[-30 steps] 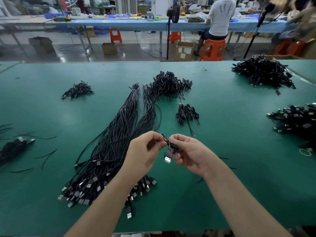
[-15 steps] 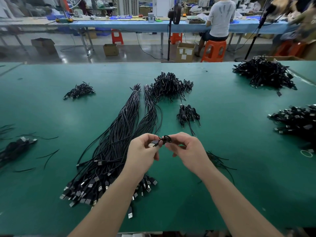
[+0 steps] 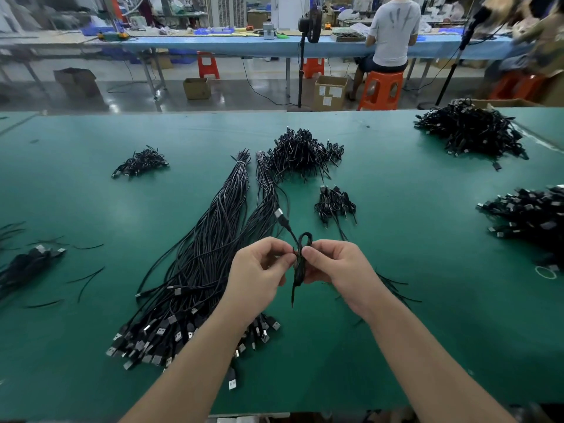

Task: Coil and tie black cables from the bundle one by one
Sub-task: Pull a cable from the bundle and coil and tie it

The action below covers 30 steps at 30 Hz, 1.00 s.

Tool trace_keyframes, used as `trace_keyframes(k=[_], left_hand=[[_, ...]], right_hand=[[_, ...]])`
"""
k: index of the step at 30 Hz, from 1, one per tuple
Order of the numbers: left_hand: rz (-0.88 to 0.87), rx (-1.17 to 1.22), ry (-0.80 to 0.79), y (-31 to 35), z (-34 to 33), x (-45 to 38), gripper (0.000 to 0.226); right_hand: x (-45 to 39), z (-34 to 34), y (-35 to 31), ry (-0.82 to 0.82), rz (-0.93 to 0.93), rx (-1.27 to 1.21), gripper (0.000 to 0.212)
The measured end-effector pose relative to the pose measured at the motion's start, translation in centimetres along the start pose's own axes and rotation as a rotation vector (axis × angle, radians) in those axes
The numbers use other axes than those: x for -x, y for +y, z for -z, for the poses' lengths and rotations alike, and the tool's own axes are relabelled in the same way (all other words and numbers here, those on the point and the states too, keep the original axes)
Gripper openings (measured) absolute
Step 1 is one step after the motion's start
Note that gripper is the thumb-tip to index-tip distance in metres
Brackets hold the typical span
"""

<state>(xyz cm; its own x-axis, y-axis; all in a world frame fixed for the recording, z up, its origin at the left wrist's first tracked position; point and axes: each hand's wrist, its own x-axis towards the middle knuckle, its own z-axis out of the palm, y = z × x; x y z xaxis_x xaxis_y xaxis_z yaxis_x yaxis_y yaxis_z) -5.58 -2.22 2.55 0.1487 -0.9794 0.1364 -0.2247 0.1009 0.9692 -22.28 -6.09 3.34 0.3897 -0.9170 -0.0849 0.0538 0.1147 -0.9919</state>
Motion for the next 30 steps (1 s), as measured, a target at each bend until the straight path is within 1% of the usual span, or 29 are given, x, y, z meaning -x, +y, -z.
trace_keyframes(k=[3,4,7,9,10,12,13,14,16,17,18,19,21,22,24,27,30], left_hand=[[-0.079,-0.039,-0.029,0.4,0.0,0.1,0.032],[-0.104,-0.075,-0.029,0.5,0.0,0.1,0.035],[-0.211,-0.208,-0.03,0.5,0.1,0.2,0.033],[-0.263,-0.257,-0.027,0.4,0.0,0.3,0.03],[-0.266,-0.268,-0.018,0.4,0.0,0.3,0.027],[-0.246,-0.29,0.015,0.2,-0.2,0.3,0.018],[-0.213,-0.285,0.036,0.2,-0.2,0.3,0.015],[-0.151,-0.239,0.056,0.1,-0.3,0.2,0.012],[0.025,-0.025,0.083,0.2,-0.4,-0.1,0.008],[0.11,0.085,0.077,0.3,-0.3,-0.2,0.006],[0.175,0.169,0.057,0.4,-0.3,-0.2,0.006],[0.219,0.217,0.032,0.5,-0.3,-0.3,0.006],[0.245,0.247,0.0,0.5,-0.3,-0.3,0.004],[0.236,0.237,0.002,0.5,-0.3,-0.3,0.003],[0.201,0.186,0.022,0.4,-0.4,-0.2,0.003],[0.124,0.085,0.026,0.4,-0.5,0.0,0.011],[0.012,-0.102,0.012,0.4,-0.6,0.1,0.018]], right_hand=[[0.2,-0.3,-0.2,-0.027,-0.23,-0.347,0.02],[0.3,-0.4,-0.2,-0.027,-0.287,-0.411,0.02],[0.3,-0.3,0.1,-0.028,-0.381,-0.471,0.017],[0.4,-0.3,0.2,-0.022,-0.42,-0.475,0.018],[0.3,-0.3,0.3,-0.007,-0.403,-0.452,0.02],[-0.1,-0.4,0.9,0.056,-0.291,-0.346,0.02],[-0.1,-0.5,1.1,0.087,-0.21,-0.251,0.016],[-0.1,-0.5,1.2,0.108,-0.113,-0.099,0.019],[0.1,-0.3,1.3,0.102,0.126,0.319,0.039],[0.1,-0.3,1.3,0.085,0.24,0.474,0.044],[0.1,-0.3,1.4,0.073,0.318,0.543,0.043],[0.2,-0.3,1.3,0.075,0.346,0.543,0.037],[0.2,-0.5,1.2,0.1,0.296,0.457,0.028],[0.2,-0.6,1.2,0.109,0.26,0.41,0.027],[0.1,-0.6,1.2,0.127,0.224,0.404,0.027],[0.0,-0.5,1.0,0.135,0.166,0.427,0.019],[0.0,-0.2,0.6,0.087,0.048,0.324,0.016]])
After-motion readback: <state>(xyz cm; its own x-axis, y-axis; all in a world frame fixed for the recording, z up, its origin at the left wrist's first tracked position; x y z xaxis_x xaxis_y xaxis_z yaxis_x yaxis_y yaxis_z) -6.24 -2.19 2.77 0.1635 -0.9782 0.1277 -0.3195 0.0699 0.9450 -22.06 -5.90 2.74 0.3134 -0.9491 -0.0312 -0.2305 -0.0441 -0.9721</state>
